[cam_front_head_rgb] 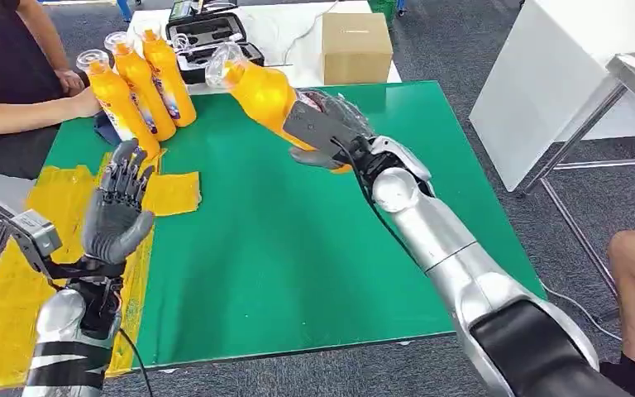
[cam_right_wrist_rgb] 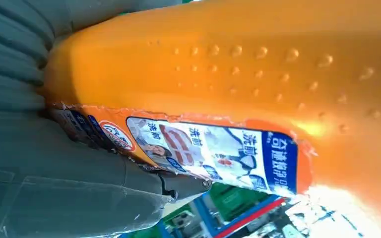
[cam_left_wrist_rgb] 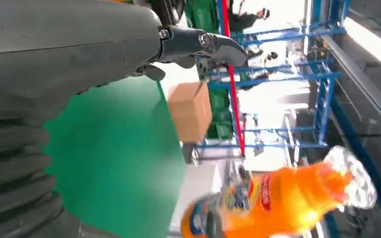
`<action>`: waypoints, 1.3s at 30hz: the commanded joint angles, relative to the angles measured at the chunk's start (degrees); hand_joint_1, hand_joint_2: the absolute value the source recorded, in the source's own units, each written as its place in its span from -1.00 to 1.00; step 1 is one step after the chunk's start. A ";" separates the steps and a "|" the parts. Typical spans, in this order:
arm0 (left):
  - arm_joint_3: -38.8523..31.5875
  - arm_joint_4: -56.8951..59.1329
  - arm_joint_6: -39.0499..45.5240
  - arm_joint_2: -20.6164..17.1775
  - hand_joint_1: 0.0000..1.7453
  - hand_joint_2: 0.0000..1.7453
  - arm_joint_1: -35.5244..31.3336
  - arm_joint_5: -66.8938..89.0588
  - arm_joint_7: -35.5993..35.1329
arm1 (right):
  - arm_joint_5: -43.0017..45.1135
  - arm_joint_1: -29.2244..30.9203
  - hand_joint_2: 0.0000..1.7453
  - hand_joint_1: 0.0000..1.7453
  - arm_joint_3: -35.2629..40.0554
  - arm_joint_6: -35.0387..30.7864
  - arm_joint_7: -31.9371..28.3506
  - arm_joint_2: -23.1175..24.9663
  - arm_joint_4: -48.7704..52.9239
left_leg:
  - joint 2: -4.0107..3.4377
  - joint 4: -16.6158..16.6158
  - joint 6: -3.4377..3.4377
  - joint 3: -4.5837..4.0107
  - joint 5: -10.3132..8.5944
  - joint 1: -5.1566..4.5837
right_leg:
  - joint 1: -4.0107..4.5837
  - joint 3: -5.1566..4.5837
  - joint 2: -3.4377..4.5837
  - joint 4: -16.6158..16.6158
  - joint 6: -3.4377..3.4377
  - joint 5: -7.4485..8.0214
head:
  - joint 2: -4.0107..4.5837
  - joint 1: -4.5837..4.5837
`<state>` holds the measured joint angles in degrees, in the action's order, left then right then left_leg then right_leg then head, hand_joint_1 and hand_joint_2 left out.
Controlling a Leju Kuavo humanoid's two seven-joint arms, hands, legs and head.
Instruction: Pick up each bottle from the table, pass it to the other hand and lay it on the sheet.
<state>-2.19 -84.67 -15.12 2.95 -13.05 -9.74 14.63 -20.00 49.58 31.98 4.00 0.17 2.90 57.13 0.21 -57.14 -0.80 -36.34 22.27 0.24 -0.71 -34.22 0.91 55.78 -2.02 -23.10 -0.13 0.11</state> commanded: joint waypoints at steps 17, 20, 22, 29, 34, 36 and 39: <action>6.79 0.28 1.31 2.10 -1.00 1.00 -3.56 -0.88 -0.79 | -1.68 -1.09 1.00 1.00 6.33 0.86 -0.41 13.23 -10.30 | 0.06 -0.03 0.05 0.13 0.06 0.05 | 0.08 0.11 -0.15 0.04 0.09 -0.09 | 0.00 0.00; 6.79 0.30 1.31 2.08 -1.00 1.00 -3.54 -0.88 -0.79 | -1.69 -1.01 1.00 1.00 6.28 0.85 -0.41 13.13 -10.33 | 0.04 -0.02 0.03 0.13 0.05 0.03 | 0.05 0.11 -0.12 0.04 0.07 -0.08 | 0.00 -0.02; 6.79 0.30 1.31 2.08 -1.00 1.00 -3.54 -0.88 -0.79 | -1.69 -1.01 1.00 1.00 6.28 0.85 -0.41 13.13 -10.33 | 0.02 0.01 0.03 0.06 0.02 0.01 | 0.02 0.03 -0.08 0.03 0.06 -0.04 | 0.00 0.00; 6.56 1.63 0.20 2.33 -1.00 1.00 -4.69 -3.70 -1.50 | -1.21 -1.02 1.00 1.00 14.60 0.23 0.91 17.10 -14.99 | -0.12 0.00 0.10 0.26 0.12 0.02 | 0.04 0.17 0.02 0.07 0.14 -0.11 | 0.00 -0.02; 7.57 2.27 -0.62 2.39 -1.00 1.00 -4.54 -3.89 -1.01 | 7.81 1.81 1.00 1.00 25.87 -1.77 3.95 17.10 -14.13 | -0.06 -0.02 0.06 0.13 0.08 0.04 | 0.09 0.05 -0.05 0.06 0.11 -0.08 | 0.00 0.00; 7.62 2.38 -0.05 2.19 -1.00 1.00 -4.29 -2.96 -0.52 | 10.20 2.62 1.00 1.00 29.40 -2.16 4.47 17.10 -13.05 | -0.03 -0.05 0.07 0.20 0.12 0.04 | 0.10 0.12 -0.10 0.10 0.12 -0.14 | 0.00 -0.02; 7.23 2.34 0.64 2.03 -1.00 1.00 -3.86 -1.99 -0.06 | 11.97 2.65 1.00 1.00 32.43 -2.82 5.21 17.10 -11.08 | -0.17 -0.04 0.05 0.08 0.10 0.03 | 0.05 -0.02 0.06 0.13 0.09 -0.09 | 0.00 0.02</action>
<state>3.21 -86.12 -14.65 5.07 -15.15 -13.51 14.51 -11.18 47.24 48.23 1.79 3.80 19.47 47.36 0.16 -57.11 -0.78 -36.39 22.27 0.30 -0.65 -34.32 0.93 55.81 -1.99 -23.11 -0.13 0.13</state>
